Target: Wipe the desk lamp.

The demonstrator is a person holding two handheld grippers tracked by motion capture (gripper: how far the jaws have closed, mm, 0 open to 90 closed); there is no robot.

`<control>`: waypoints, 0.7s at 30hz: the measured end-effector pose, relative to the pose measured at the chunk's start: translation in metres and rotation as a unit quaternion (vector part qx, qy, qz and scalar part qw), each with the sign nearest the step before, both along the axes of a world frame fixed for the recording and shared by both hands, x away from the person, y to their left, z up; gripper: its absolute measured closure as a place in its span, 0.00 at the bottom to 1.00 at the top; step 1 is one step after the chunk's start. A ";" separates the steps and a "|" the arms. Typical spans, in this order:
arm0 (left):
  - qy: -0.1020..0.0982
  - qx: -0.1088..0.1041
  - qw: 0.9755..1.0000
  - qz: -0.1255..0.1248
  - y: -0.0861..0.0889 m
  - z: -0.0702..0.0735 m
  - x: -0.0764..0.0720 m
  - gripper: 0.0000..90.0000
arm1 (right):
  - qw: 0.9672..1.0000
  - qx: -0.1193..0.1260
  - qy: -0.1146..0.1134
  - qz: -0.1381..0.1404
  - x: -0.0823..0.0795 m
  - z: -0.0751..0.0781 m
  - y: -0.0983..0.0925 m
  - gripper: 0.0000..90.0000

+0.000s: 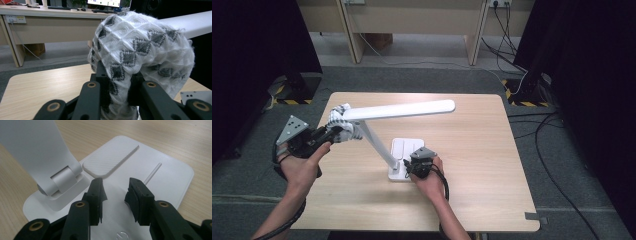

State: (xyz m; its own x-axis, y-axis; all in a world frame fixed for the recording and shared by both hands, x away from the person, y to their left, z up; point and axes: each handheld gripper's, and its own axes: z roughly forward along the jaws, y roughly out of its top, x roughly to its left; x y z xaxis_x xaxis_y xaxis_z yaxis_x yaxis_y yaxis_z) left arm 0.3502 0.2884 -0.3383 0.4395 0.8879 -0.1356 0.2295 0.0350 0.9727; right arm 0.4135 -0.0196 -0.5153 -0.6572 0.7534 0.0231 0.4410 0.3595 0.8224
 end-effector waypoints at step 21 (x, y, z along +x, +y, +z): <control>0.005 0.028 1.000 -0.011 -0.019 -0.012 0.003 0.84 | 1.000 -0.001 0.000 0.000 0.000 0.000 0.000 0.72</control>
